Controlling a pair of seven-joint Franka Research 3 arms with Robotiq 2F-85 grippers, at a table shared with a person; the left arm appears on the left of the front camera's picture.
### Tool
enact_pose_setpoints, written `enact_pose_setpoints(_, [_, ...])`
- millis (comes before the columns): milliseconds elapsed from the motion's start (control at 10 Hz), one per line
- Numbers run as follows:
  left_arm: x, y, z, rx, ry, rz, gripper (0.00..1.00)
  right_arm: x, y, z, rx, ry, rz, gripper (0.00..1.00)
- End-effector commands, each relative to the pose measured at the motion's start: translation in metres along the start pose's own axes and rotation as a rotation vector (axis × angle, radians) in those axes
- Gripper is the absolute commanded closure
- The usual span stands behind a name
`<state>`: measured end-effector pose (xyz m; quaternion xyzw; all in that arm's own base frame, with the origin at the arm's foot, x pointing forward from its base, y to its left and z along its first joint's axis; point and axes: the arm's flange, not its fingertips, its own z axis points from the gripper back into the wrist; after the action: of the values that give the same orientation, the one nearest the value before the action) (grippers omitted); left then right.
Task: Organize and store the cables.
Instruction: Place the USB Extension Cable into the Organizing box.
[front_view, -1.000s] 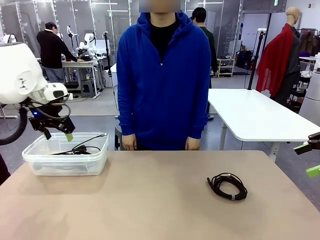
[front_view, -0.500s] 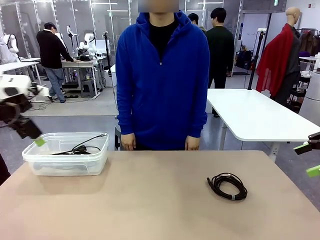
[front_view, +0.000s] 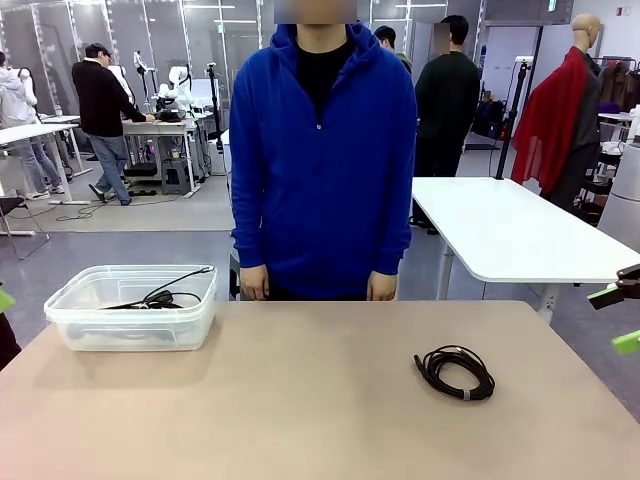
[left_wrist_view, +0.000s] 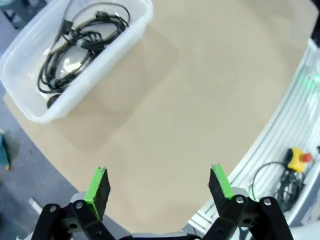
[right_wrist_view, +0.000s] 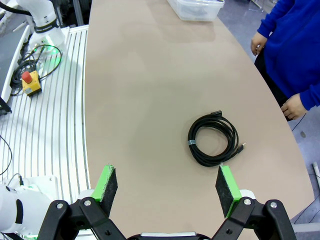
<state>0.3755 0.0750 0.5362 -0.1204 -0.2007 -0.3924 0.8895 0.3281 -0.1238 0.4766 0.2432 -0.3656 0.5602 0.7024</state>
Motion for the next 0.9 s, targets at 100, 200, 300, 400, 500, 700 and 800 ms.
enact_pose_setpoints(100, [-0.017, 0.012, 0.002, -0.069, 0.003, -0.068, 0.00, 0.000, 0.001, 0.000, -0.002, -0.009, 0.005, 0.00])
enact_pose_setpoints(200, [-0.016, 0.012, 0.003, -0.072, 0.004, -0.054, 0.00, 0.000, 0.001, 0.000, -0.002, -0.009, 0.005, 0.00])
enact_pose_setpoints(300, [-0.010, 0.012, 0.001, -0.082, 0.002, -0.047, 0.00, 0.000, 0.001, 0.000, -0.002, -0.009, 0.005, 0.00])
enact_pose_setpoints(400, [-0.003, 0.013, -0.001, -0.105, -0.010, -0.026, 0.00, 0.000, 0.001, 0.000, -0.002, -0.009, 0.005, 0.00])
enact_pose_setpoints(500, [-0.019, 0.008, -0.001, -0.054, 0.016, -0.047, 0.00, 0.000, 0.001, 0.000, -0.002, -0.009, 0.005, 0.00])
enact_pose_setpoints(700, [-0.019, 0.008, -0.001, -0.054, 0.016, -0.047, 0.00, 0.000, 0.001, 0.000, -0.002, -0.009, 0.005, 0.00])
enact_pose_setpoints(800, [-0.019, 0.008, -0.001, -0.054, 0.016, -0.047, 0.00, 0.000, 0.001, 0.000, -0.002, -0.009, 0.005, 0.00])
